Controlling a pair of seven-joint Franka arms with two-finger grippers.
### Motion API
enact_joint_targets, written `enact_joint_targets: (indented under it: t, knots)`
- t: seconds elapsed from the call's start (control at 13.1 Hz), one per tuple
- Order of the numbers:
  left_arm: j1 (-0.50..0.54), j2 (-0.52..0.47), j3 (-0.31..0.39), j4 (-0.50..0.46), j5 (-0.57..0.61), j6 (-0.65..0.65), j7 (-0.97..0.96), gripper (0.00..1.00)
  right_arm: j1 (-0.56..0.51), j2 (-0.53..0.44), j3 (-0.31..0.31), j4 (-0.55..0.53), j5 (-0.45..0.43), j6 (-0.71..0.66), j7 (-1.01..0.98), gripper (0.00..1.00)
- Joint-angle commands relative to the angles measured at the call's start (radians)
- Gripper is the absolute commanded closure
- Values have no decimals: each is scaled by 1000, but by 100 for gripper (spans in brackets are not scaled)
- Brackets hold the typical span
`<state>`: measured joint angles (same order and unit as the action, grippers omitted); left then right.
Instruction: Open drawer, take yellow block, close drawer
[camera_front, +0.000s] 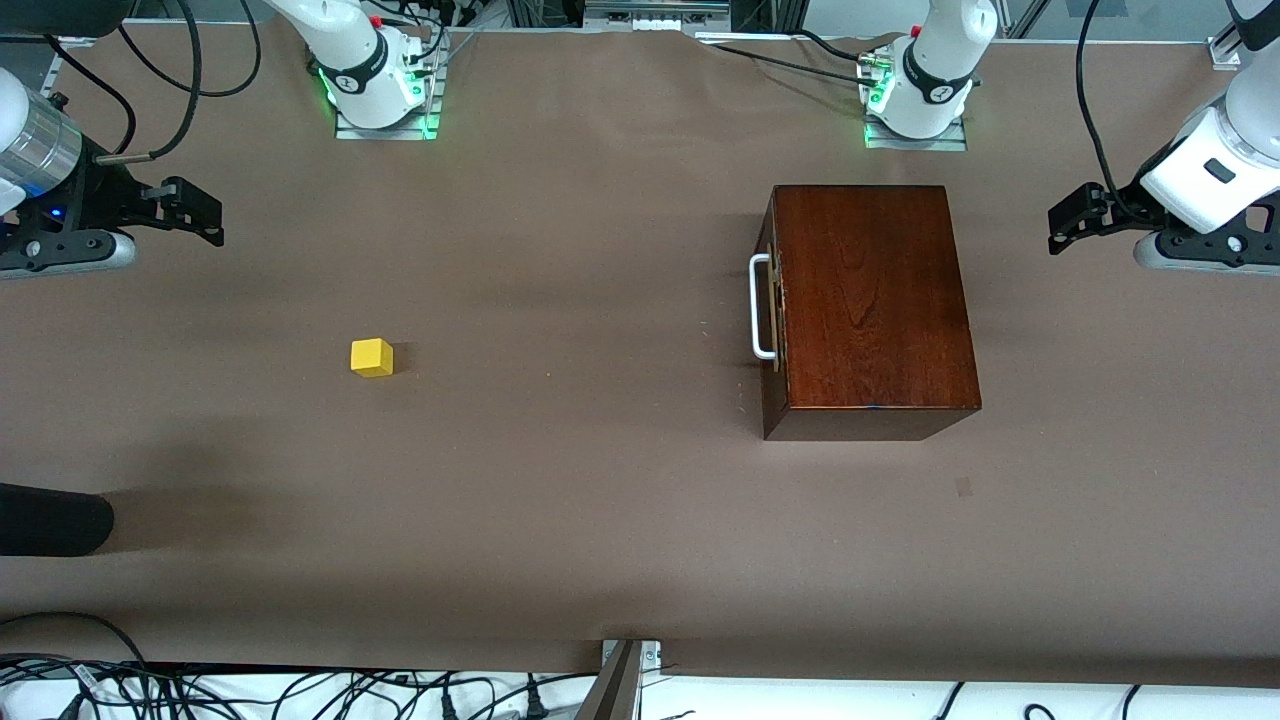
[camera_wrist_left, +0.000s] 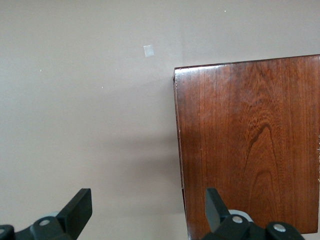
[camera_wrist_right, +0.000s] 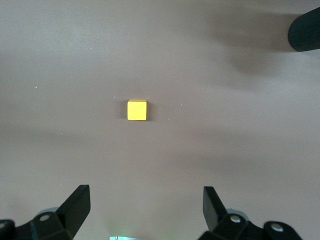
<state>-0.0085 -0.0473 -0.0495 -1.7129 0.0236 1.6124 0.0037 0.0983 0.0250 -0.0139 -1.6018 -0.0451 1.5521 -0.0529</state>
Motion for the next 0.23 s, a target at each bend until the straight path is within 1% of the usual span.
enact_joint_targets:
  t: [0.0, 0.15]
  knots:
    - [-13, -11, 16, -11, -22, 12, -11, 0, 3, 7, -3, 23, 7, -9, 4, 0]
    - [-13, -11, 14, -11, -22, 11, -11, 0, 3, 7, -3, 23, 5, 2, 4, 0]
